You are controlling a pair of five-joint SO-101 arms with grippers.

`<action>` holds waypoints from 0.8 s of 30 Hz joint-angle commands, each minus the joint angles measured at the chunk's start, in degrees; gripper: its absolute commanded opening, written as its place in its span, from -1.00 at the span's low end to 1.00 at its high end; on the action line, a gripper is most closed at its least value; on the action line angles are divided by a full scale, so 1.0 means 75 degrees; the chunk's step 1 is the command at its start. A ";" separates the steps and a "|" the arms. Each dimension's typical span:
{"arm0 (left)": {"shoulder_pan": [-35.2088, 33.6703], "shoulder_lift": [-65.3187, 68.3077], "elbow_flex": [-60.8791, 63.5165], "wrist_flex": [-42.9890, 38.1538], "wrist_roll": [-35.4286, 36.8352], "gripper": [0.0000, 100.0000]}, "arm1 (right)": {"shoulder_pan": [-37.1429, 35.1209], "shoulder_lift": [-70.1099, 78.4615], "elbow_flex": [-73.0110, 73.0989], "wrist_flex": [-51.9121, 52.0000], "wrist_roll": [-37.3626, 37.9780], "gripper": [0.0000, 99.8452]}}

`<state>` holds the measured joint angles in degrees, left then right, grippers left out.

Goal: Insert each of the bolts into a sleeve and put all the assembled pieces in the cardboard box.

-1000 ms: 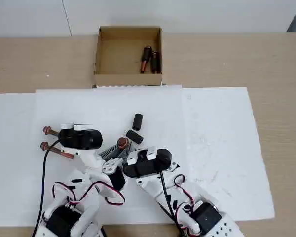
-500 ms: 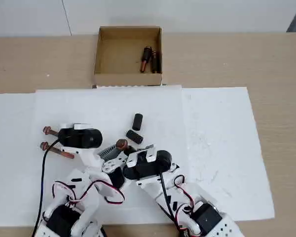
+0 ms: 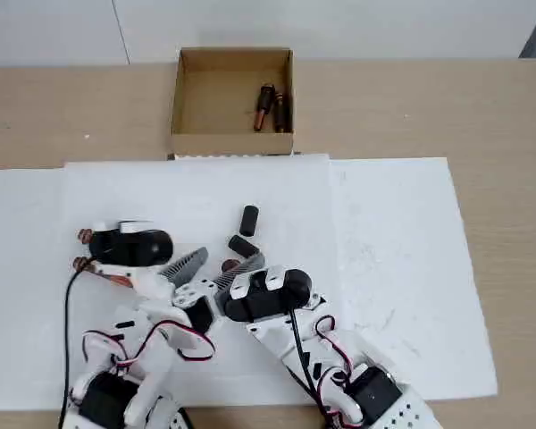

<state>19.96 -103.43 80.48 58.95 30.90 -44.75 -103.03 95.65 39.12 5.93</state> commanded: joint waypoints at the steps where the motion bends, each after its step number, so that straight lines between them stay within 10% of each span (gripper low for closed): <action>1: -0.0023 -0.0070 -0.0768 0.0012 -0.0023 -0.37 | 0.0088 -0.0111 0.0105 -0.0018 0.0047 -0.99; 12: -0.0821 -0.0070 -0.0955 0.0164 -0.0059 -1.00 | 0.0111 -0.0100 0.0105 0.0404 0.0023 -0.99; 24: -0.1934 -0.0082 0.0838 0.0117 -0.0551 -0.99 | 0.0111 -0.0111 0.0094 0.0533 -0.0727 -0.99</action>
<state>5.89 -103.43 84.62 59.91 29.23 -44.22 -103.03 95.65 43.34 1.27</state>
